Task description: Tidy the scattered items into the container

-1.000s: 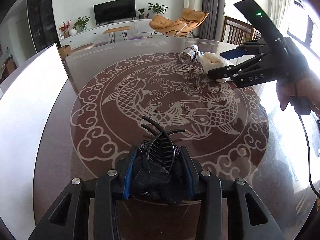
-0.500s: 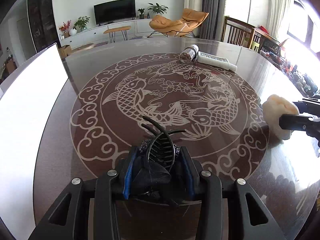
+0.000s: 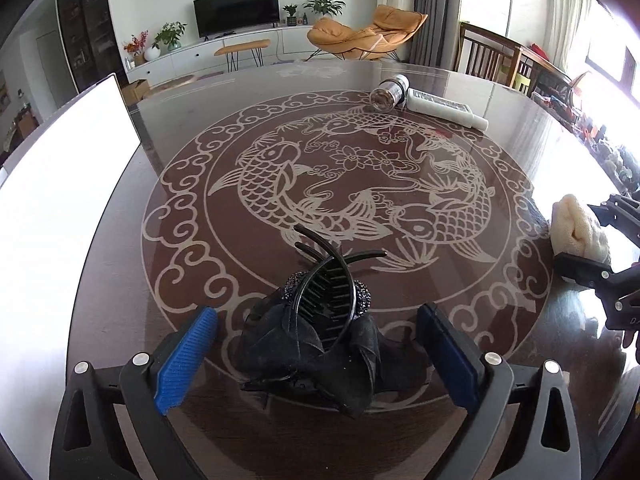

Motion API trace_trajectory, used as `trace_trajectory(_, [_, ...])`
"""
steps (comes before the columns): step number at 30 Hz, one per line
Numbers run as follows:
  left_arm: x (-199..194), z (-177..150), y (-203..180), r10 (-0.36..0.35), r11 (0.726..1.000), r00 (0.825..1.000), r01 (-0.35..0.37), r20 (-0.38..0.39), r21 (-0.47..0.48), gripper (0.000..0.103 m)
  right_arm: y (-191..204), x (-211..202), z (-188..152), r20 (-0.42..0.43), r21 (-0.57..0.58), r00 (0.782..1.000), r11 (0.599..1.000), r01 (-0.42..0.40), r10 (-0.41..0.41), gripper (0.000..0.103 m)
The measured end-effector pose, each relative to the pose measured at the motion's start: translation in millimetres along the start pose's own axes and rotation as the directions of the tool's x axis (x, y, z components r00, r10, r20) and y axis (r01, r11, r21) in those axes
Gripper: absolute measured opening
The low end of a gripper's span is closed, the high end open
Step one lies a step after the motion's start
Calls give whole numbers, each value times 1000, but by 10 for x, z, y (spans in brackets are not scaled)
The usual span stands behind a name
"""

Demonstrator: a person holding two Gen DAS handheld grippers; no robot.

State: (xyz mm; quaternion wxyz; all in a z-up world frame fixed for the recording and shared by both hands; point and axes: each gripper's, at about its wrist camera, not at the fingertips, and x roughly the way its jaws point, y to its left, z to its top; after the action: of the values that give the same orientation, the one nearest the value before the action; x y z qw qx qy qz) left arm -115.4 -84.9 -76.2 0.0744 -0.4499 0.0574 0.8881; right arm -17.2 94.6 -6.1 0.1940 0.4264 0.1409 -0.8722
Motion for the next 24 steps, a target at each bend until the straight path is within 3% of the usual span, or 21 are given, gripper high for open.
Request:
trace_trajectory(5, [21,7,21,-14,1000,1000,14,-10,-16,103,-114,48,-27,8,97,999,995,-35,34,76])
trace_trajectory(24, [23,15,10,-15,1000,1000,15,-12,-17,103,-85,44,-32,5,91,1000,995,-26,26,77])
